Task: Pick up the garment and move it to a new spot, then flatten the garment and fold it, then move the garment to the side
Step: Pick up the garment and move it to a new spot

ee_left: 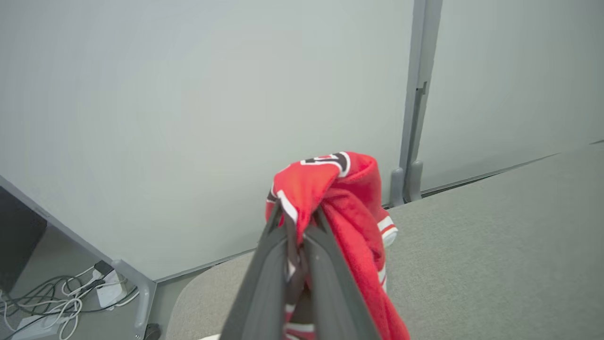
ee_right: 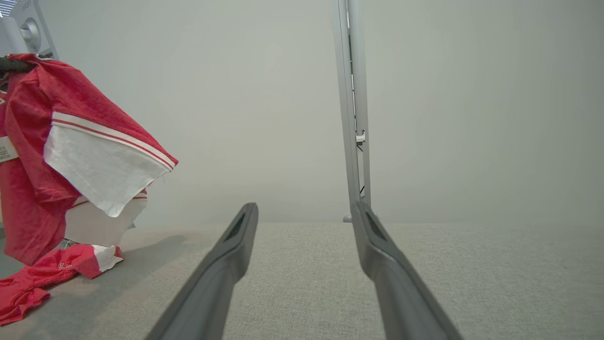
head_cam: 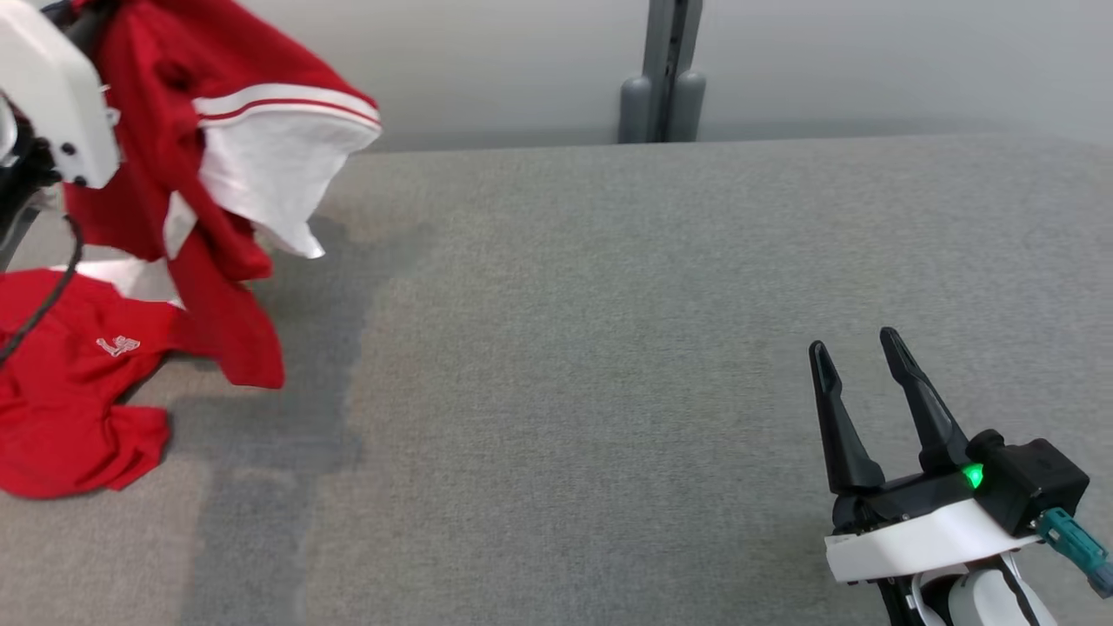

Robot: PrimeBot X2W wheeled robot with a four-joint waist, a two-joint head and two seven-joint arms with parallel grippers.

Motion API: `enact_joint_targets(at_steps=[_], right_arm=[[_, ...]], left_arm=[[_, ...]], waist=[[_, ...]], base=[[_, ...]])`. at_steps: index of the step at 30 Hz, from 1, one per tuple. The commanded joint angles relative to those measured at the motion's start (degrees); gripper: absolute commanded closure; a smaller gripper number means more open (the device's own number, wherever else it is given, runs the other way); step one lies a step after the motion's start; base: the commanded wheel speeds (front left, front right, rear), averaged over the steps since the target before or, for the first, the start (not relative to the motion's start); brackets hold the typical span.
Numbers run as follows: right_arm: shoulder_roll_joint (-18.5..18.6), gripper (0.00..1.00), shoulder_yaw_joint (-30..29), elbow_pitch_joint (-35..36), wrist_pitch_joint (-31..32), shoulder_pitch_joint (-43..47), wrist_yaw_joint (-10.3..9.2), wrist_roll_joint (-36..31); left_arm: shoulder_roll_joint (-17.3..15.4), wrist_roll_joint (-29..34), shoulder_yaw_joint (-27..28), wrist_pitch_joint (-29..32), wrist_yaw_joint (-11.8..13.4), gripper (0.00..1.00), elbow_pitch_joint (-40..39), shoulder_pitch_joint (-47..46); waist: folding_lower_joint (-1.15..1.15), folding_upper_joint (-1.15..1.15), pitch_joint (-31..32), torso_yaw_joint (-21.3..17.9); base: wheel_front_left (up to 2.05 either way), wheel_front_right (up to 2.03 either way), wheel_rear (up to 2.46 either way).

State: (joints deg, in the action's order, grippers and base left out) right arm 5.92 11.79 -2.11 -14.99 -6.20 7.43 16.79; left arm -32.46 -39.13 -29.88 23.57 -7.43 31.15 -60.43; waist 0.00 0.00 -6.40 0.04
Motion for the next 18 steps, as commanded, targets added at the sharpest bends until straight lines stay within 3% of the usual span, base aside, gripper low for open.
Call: enact_joint_targets(at_steps=[1,11,18], right_arm=[[0.2,0.00,-0.1,0.2,-0.3,0.6,0.11,0.3],[0.6,0.00,-1.1,0.7,-0.3,2.0,0.11,0.6],[0.1,0.00,-0.7,1.2,-0.3,1.9,0.12,0.8]], left_arm=[[0.3,-0.3,-0.3,0.0,-0.1,1.00,-1.4,-0.3],[5.0,-1.2,-3.5,1.1,3.2,1.00,-18.8,6.2],[9.7,1.5,-8.8,-3.7,5.1,1.00,-21.9,13.9]], waist=[[0.00,0.00,1.7,-1.9],[0.00,0.00,2.8,-8.5],[0.00,0.00,0.4,-12.4]], base=[[0.00,0.00,0.00],[0.00,0.00,0.00],[0.00,0.00,0.00]])
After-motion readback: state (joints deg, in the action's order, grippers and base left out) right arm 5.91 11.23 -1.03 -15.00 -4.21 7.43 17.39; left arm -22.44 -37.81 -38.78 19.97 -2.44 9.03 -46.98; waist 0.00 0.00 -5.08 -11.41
